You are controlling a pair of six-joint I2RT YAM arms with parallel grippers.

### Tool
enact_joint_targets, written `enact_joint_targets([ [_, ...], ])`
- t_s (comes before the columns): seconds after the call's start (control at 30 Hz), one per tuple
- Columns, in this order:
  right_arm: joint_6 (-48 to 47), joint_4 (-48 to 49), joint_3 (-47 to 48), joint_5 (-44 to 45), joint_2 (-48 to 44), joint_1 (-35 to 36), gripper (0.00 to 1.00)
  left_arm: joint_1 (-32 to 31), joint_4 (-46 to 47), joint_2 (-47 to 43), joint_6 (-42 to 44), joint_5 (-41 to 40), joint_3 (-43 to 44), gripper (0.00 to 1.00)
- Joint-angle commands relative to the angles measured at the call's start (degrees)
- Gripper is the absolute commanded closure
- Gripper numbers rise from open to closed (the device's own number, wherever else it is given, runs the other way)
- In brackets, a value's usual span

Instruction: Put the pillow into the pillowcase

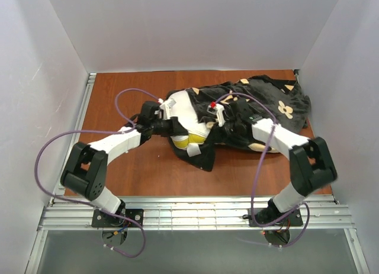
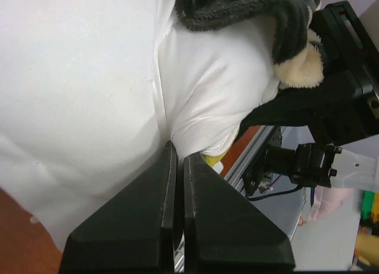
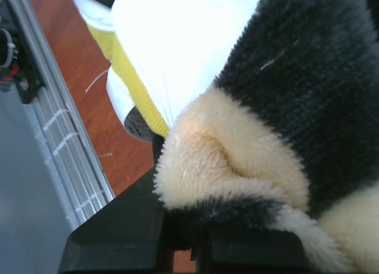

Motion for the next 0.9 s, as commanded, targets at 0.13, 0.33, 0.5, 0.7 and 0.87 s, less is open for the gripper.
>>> enact_joint_targets([
  [0.13,-3.98,-13.27,29.75,-3.95,19.40,-1.04,0.99,9.37,-5.52,-16.22,-2.31,-9.78,-9.43,1.00],
  [0.33,-6.78,-16.28,16.53,-6.87,10.30,-0.86,0.99,5.87,1.06,-11.41,-2.50,-9.33,-8.23,1.00],
  [0.5,-4.07,-15.67,-0.44,-3.79,-0.18,-7.52,0.99,-3.28,-1.38,0.97,6.98,-13.90,3.37,1.00],
  [0.7,-0.29,-15.75,-8.19,-6.86,1.75,-18.17,0.47,-4.52,-15.06,13.29,19.97,-5.47,19.90,0.53],
  [0.87,0.59,-13.39,-12.32,-7.48,0.61,-19.05,0.44,-5.40,-23.89,13.14,30.10,-4.85,24.41,0.30],
])
